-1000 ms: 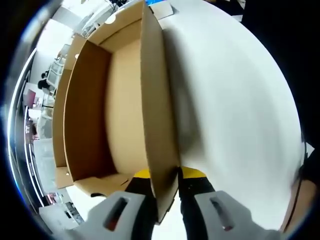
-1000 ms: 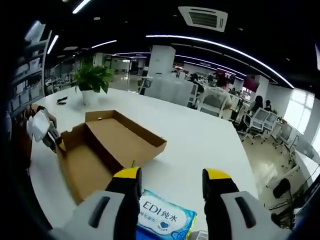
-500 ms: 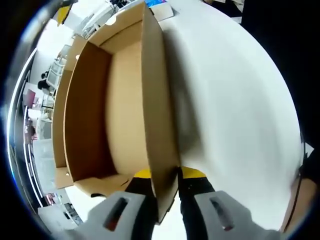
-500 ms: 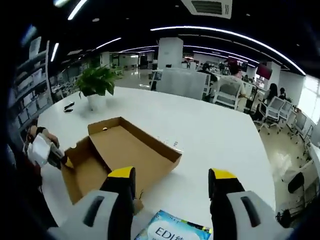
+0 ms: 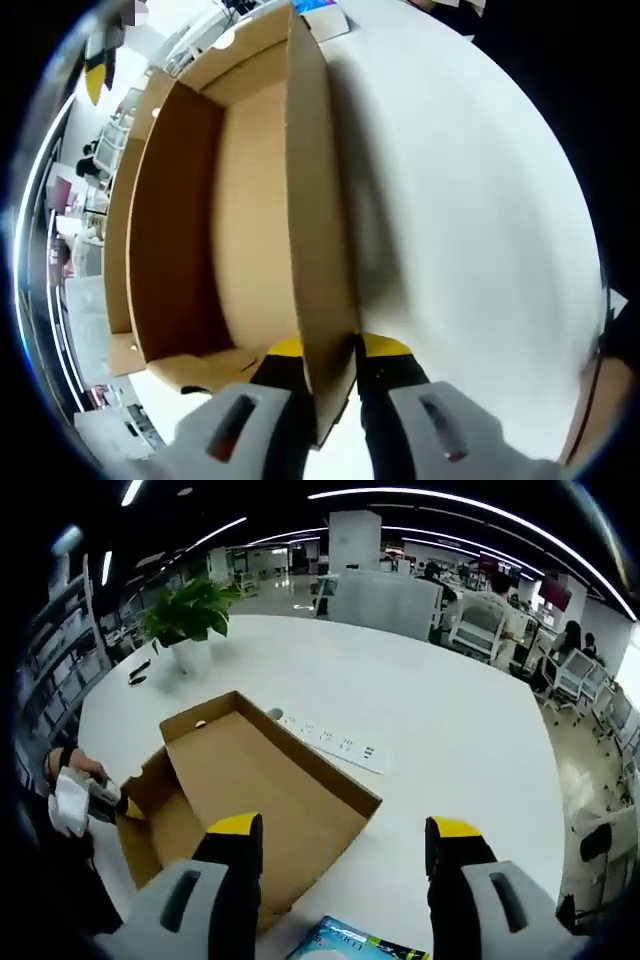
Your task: Operate the shoe box by opening the lid, removing the specified soft item, and placing it in the target area until the item is outside and the box remains undamaged.
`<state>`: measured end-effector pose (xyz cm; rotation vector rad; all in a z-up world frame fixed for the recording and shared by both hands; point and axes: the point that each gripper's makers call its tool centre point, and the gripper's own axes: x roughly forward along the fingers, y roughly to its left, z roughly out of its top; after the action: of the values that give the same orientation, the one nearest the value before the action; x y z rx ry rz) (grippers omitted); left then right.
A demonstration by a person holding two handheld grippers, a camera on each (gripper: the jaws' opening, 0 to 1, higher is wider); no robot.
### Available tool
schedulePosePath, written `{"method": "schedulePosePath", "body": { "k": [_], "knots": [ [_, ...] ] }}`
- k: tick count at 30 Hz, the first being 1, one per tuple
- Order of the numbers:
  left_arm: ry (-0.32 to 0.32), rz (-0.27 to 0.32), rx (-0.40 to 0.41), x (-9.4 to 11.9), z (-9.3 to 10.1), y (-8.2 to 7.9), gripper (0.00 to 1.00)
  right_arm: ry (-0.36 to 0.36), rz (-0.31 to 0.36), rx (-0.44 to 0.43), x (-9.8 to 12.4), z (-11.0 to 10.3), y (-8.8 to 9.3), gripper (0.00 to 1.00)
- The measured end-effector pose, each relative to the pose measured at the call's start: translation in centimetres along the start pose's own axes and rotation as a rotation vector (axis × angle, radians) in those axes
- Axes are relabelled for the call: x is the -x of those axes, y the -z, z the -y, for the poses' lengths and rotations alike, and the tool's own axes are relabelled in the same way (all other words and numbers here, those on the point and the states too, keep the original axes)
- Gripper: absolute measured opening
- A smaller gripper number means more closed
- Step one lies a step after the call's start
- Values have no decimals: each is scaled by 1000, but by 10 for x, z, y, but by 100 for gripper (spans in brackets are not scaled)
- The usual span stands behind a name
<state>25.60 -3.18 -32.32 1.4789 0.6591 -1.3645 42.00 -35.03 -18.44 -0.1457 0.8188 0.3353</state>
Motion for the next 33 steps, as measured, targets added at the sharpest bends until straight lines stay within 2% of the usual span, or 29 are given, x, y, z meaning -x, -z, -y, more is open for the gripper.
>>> {"method": "schedulePosePath", "body": {
  "k": [1,4,5,9,13,17,33],
  "knots": [
    [1,1,2,0,0,0,13,-18,-12,-35,-7,-2,1,67],
    [0,1,1,0,0,0,13,-4,-29,-47,-19,4,-1,67],
    [0,1,0,0,0,0,13,1,-54,-46,-21,4,2,67],
    [0,-5,0,0,0,0,13,5,-89,-46,-30,6,0,69],
    [0,-3,-4,0,0,1,13,6,-104,-35,-34,4,-4,77],
    [0,-1,-3,0,0,0,13,16,-133,-52,-40,9,-5,77],
    [-1,-1,-7,0,0,1,13,20,-264,-108,-66,1,24,75]
  ]
}}
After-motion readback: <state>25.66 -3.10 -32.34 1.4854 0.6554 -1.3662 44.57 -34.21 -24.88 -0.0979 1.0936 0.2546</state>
